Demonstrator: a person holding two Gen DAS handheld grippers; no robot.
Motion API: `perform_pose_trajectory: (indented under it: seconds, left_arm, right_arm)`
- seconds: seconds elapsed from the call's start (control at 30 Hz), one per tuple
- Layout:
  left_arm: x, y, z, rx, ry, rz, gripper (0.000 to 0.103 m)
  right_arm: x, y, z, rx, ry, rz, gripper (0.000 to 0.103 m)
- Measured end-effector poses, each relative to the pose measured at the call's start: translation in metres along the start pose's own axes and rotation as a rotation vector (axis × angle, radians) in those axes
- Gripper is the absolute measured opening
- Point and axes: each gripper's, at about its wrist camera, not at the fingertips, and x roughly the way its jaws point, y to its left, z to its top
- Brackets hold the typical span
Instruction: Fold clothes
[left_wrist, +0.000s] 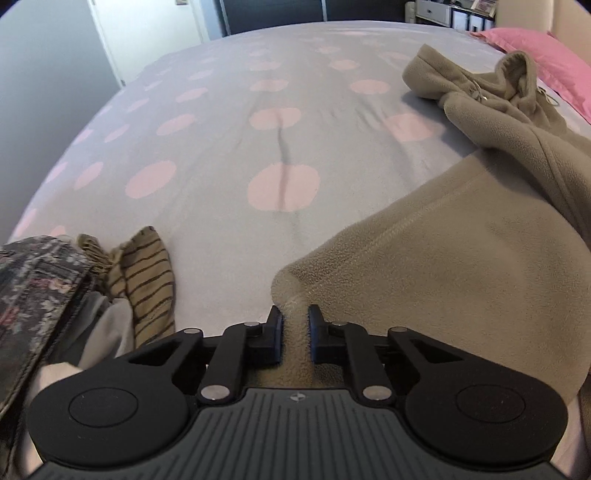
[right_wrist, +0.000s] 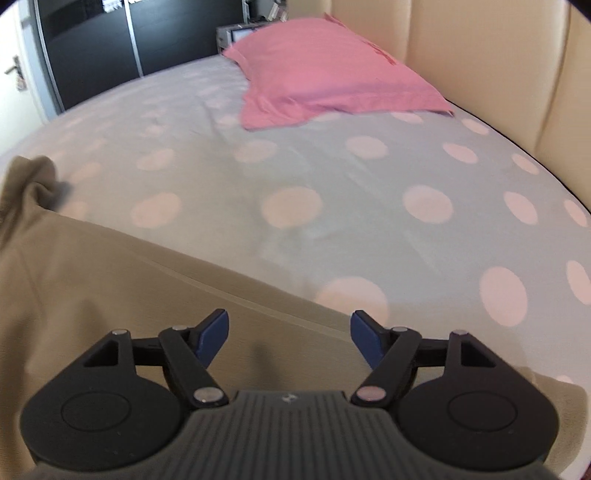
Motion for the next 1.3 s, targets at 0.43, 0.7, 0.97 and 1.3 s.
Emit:
perform_pose_trajectory:
  seconds: [0.43, 0.7, 0.97, 1.3]
  left_arm:
    - [-0.153, 0.083, 0.023, -0.318, -0.246, 0.176, 0.010]
    - [-0.126, 0.102, -0.009, -0.349, -0.155, 0.180, 0.017]
    - [-0.166, 0.055, -0.010, -0.220, -0.252, 0.136, 0.043]
    - [-0.207, -0.036, -0.058, -0.032, -0.231, -0.043, 0.043]
  right_arm:
    - [-0.010, -0.036, -0.012, 0.091, 0.052, -0.047, 0.075]
    - [-0.028, -0.050, -0.018, 0.143, 0.042, -0.024, 0.075]
    - [-0.063, -0.026, -0.030, 0.064, 0.048, 0.141, 0.075]
    - [-0.121, 0.015, -0.090, -0.047, 0.099, 0.342, 0.075]
